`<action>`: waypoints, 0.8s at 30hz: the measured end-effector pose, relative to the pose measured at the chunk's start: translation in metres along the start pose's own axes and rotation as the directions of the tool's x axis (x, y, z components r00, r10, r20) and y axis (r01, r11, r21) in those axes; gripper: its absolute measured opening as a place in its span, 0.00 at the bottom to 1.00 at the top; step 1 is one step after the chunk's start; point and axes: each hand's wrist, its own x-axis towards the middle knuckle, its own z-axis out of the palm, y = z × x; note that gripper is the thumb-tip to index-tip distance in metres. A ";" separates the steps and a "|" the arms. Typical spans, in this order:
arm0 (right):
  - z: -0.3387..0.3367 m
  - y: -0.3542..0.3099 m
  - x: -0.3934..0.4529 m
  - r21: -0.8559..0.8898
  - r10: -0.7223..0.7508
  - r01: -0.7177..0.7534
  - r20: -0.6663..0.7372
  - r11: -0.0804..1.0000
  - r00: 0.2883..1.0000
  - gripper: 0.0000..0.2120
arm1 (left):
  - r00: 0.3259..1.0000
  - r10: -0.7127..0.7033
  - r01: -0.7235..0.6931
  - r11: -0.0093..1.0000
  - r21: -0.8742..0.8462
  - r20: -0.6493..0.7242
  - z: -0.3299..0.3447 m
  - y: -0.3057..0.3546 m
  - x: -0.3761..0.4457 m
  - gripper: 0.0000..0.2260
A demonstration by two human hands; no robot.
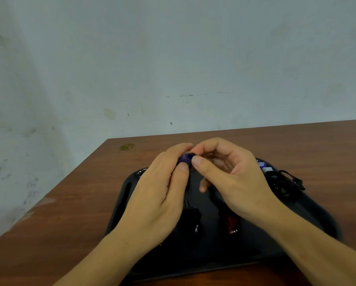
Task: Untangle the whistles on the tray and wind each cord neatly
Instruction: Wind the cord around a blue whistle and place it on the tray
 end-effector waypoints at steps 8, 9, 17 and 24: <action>0.005 -0.004 -0.002 -0.102 0.003 -0.011 -0.079 0.995 0.997 0.05 | 0.998 0.029 -0.020 0.992 0.126 -0.063 0.000 -0.006 0.001 0.19; 0.006 -0.004 -0.002 -0.112 0.002 -0.011 -0.087 0.994 0.996 0.05 | 0.997 0.036 -0.025 0.988 0.151 -0.070 0.000 -0.007 0.001 0.19; 0.011 -0.005 -0.004 -0.135 0.003 -0.020 -0.125 0.991 0.992 0.04 | 0.988 0.122 -0.074 0.911 0.405 -0.092 -0.005 -0.007 0.003 0.21; 0.003 -0.003 -0.001 -0.153 0.014 -0.034 -0.127 0.988 0.992 0.05 | 0.990 0.127 -0.104 0.954 0.280 -0.066 -0.007 -0.002 0.002 0.17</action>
